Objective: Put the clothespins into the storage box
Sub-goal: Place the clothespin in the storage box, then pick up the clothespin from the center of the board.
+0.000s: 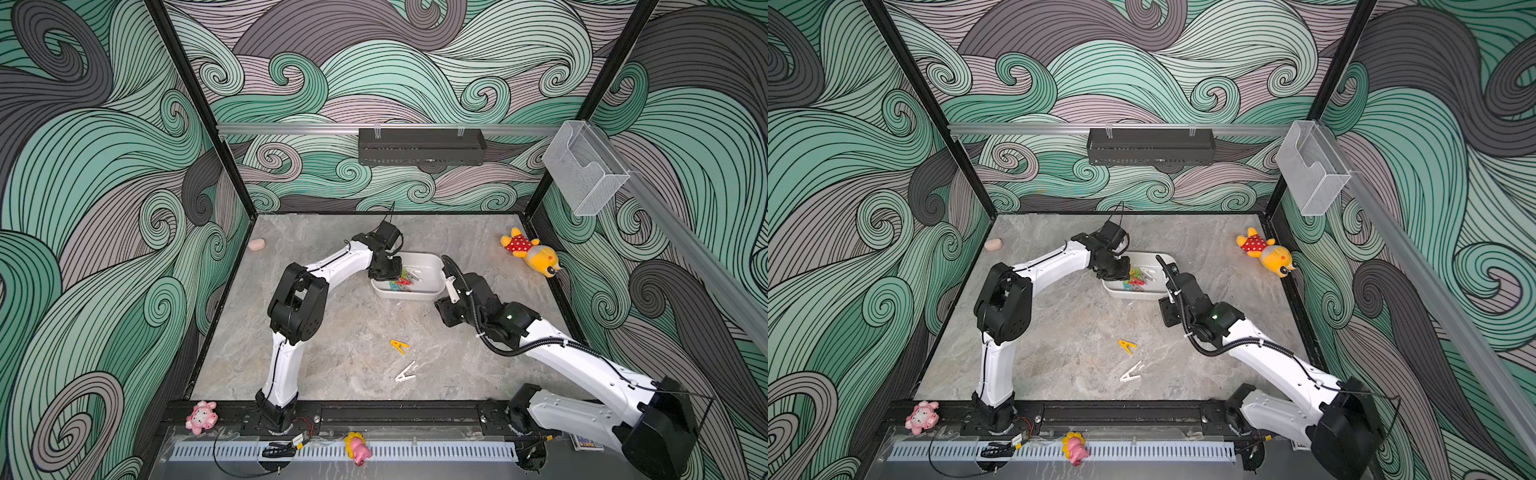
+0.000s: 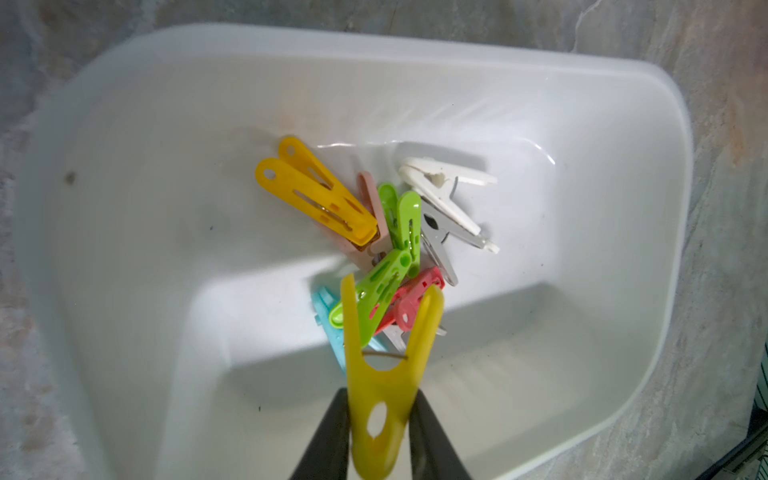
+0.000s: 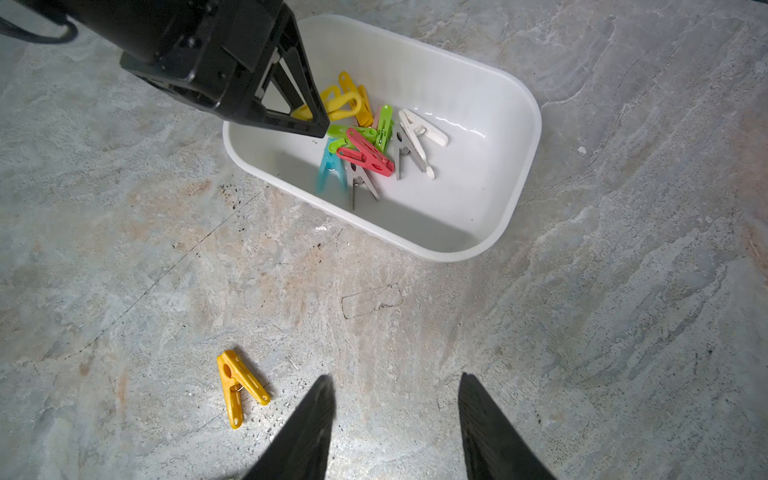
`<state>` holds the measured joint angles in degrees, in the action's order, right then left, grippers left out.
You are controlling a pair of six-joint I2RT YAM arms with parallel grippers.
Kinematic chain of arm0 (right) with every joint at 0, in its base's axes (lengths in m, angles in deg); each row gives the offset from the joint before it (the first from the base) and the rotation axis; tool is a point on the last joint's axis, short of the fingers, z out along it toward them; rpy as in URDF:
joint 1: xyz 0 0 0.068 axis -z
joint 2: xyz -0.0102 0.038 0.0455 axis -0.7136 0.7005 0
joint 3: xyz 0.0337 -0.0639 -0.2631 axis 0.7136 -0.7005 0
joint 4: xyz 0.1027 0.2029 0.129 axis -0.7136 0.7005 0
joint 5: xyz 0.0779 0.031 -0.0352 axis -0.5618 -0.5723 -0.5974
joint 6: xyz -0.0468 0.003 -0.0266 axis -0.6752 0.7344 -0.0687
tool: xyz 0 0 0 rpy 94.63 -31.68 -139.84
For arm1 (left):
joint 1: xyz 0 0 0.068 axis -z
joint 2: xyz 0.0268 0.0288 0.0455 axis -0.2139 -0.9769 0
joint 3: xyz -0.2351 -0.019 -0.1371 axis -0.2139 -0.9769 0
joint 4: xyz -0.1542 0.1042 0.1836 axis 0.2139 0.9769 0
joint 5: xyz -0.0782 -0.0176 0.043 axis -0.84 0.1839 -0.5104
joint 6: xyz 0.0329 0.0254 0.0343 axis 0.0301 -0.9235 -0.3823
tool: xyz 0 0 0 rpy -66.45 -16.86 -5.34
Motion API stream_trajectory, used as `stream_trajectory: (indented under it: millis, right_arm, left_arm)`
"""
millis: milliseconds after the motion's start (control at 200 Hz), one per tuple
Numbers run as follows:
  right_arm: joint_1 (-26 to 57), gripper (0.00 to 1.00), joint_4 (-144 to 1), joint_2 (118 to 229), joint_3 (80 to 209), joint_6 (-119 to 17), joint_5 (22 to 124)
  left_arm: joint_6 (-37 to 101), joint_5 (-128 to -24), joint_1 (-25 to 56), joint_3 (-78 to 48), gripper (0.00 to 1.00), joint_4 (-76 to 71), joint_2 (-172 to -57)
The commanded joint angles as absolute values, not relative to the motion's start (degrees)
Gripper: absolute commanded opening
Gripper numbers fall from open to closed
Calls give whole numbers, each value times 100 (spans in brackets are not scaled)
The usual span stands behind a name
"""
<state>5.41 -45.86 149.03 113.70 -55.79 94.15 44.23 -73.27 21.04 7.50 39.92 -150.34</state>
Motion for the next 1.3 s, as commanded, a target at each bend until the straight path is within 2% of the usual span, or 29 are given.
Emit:
stream_trajectory:
  millis: [0, 145, 410, 675, 840, 1010, 1165, 1290]
  right_arm:
    - [563, 51, -4660, 14946, 11400, -5607, 9416]
    - [564, 51, -4589, 14909, 11489, -5537, 9366]
    - [419, 51, -4186, 14833, 11769, -5028, 9125]
    - [-175, 55, -3701, 14773, 11603, -3743, 9542]
    - [-803, 59, -3330, 14583, 11478, -2296, 9959]
    - [-2043, 69, -2236, 14587, 11671, -653, 10598]
    - [-2801, 72, -1773, 14962, 12000, 425, 10504]
    - [-2919, 75, -1663, 15319, 12337, 750, 10284]
  left_arm:
    - [4376, -7301, 2079, 726, 35, 3932, -14875]
    - [4328, -7270, 2084, 569, 46, 3860, -14569]
    - [4262, -7260, 2083, 139, 46, 3748, -13737]
    - [4225, -7271, 2083, -805, 49, 3339, -12815]
    - [4450, -7050, 2079, -1655, 49, 2790, -12082]
    - [4468, -6982, 2079, -2221, 49, 2601, -11557]
    - [4498, -7020, 2083, -2552, 49, 2463, -11317]
    - [4714, -7074, 2079, -2898, 49, 2130, -10872]
